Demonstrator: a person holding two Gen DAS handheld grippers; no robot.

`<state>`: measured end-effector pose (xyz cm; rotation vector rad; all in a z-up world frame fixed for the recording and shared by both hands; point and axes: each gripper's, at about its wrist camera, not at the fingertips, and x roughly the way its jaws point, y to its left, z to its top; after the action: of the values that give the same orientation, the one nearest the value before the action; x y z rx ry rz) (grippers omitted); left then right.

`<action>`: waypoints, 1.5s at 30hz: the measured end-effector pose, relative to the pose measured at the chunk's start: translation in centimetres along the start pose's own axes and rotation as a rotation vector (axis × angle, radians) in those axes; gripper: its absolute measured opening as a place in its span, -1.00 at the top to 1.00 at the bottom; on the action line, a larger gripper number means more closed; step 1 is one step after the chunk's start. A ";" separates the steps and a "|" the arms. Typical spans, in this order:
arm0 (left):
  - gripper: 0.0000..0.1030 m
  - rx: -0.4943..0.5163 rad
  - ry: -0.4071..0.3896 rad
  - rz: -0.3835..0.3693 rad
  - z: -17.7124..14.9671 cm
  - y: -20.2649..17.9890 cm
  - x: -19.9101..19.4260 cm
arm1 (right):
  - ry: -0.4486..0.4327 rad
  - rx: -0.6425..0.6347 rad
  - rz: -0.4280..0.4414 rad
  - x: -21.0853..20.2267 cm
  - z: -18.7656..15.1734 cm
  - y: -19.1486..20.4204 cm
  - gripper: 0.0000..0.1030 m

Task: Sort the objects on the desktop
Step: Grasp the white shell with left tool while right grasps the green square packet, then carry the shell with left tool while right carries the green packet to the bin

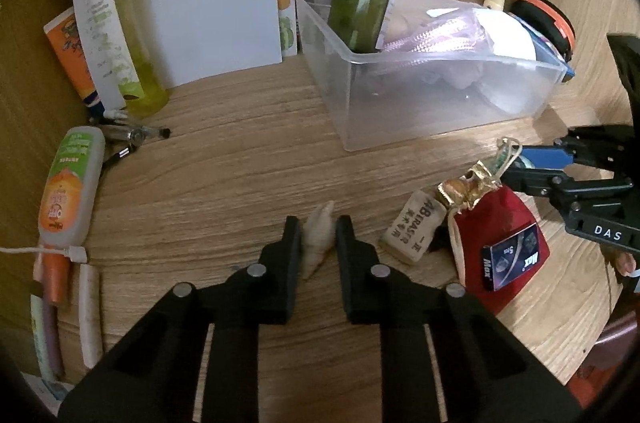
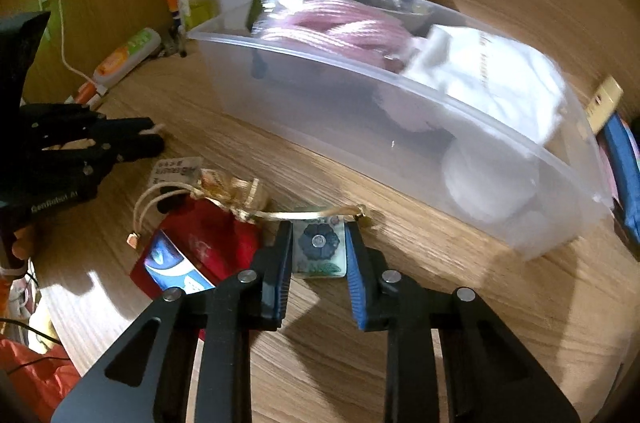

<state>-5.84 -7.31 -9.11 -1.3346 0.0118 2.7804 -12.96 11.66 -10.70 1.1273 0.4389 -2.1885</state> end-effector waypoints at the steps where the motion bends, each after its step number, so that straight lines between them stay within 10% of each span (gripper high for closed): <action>1: 0.67 -0.006 -0.004 0.001 -0.1 0.1 0.0 | 0.000 0.011 -0.002 -0.2 -0.3 -0.4 0.57; 21: 0.67 -0.106 -0.142 -0.054 2.2 0.1 -4.1 | -0.093 0.153 -0.113 -6.6 -3.5 -6.7 0.57; 45: 0.67 -0.075 -0.205 -0.104 8.7 -2.4 -3.1 | -0.279 0.188 -0.088 -8.7 3.2 -10.4 0.57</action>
<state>-10.55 -4.79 -1.21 -1.0253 -0.1681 2.8385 -18.03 20.93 -1.72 0.8902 0.1661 -2.4608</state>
